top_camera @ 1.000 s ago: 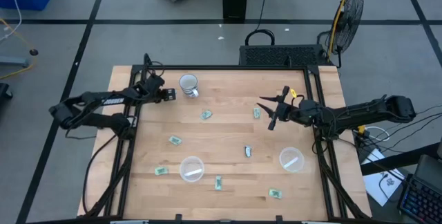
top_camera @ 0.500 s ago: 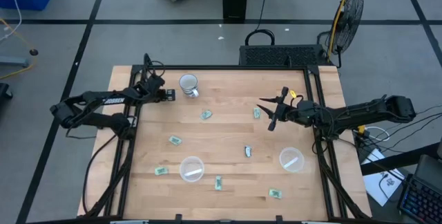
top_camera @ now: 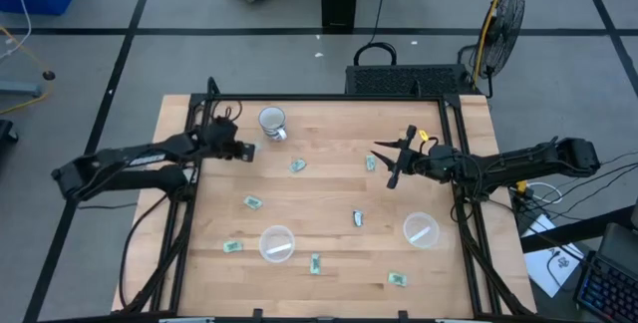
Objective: Pick and place items into bin
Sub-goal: Put the stevia packet into the left transparent bin
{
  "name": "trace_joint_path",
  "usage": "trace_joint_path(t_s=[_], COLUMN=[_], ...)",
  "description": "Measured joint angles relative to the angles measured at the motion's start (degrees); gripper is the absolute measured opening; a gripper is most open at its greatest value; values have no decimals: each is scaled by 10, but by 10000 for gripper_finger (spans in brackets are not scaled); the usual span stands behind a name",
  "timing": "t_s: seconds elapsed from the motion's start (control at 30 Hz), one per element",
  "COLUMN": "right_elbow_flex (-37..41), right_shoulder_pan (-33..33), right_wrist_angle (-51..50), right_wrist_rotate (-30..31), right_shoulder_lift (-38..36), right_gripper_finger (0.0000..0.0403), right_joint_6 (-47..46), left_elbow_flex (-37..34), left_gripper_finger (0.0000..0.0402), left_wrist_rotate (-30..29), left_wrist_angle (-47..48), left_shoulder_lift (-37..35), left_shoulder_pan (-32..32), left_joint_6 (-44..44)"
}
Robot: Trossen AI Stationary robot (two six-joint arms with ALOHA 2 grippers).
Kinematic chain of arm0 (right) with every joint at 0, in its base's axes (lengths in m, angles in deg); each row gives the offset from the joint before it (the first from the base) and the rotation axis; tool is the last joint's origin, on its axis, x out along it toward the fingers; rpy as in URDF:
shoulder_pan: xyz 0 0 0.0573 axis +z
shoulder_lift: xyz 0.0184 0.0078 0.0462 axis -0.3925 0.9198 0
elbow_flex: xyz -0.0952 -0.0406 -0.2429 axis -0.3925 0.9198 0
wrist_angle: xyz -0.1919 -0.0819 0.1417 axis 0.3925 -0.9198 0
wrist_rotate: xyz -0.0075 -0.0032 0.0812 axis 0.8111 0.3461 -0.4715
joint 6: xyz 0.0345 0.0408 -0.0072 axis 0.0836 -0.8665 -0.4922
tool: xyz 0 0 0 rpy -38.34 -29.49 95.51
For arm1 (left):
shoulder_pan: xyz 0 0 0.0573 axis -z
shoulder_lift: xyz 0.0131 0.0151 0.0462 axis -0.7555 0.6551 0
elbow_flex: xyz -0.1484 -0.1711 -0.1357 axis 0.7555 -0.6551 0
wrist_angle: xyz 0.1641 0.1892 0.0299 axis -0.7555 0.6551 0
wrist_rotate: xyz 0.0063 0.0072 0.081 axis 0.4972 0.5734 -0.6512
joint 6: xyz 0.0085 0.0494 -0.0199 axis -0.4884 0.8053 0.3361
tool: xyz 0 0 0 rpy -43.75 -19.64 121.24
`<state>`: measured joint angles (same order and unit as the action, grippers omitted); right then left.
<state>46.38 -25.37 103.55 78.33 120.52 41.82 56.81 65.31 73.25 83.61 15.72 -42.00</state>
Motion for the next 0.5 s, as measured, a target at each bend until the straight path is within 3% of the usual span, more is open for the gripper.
trace_joint_path(t_s=[0.13, 0.27, 0.4, 0.5], right_elbow_flex=[0, 0, 0, 0], right_shoulder_pan=[0, 0, 0, 0], right_wrist_angle=[0, 0, 0, 0], right_wrist_rotate=[0, 0, 0, 0], right_shoulder_lift=[0, 0, 0, 0], right_gripper_finger=[110, 110, 110, 110], right_joint_6=[0, 0, 0, 0], left_elbow_flex=[0, 0, 14, 61], left_gripper_finger=[2, 1, 1, 1], left_wrist_rotate=[48, 41, -28, -113], left_wrist_angle=[3, -57, -144, -133], left_shoulder_lift=[-67, -90, -75, -43], left_shoulder_pan=[90, 216, 345, 432], left_joint_6=[-45, -114, -137, -138])
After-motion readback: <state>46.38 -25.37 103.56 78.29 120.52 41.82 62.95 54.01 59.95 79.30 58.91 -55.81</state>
